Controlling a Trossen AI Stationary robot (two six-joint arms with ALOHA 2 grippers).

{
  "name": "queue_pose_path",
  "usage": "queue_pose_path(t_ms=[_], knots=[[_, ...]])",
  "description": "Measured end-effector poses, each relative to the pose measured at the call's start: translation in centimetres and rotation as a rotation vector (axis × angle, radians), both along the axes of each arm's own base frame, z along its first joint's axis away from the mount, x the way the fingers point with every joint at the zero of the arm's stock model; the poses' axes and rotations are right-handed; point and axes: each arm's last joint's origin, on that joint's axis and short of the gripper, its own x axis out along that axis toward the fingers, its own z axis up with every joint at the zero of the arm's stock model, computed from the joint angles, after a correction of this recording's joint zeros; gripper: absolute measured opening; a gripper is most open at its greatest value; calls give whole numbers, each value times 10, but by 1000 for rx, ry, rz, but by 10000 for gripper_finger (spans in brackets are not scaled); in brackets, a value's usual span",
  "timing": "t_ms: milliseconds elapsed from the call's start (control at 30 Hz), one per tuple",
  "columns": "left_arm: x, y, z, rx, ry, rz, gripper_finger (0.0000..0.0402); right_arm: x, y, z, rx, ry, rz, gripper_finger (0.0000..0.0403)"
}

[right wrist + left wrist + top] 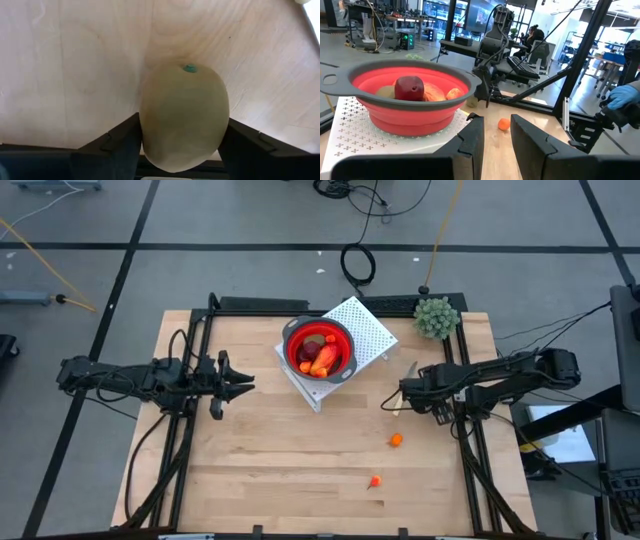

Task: Pick & Place Fruit
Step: Put the kiwi into the red strainer

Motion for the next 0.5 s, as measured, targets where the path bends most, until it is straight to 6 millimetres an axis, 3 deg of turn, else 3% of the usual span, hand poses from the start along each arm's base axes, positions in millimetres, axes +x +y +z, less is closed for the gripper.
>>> queue_pose_path(t_ms=[200,500], knots=[[0,0,0,0,0,0,93,2,0,6,-9,-3,-39,207],[0,0,0,2,0,0,93,20,1,32,70,-92,-113,213]])
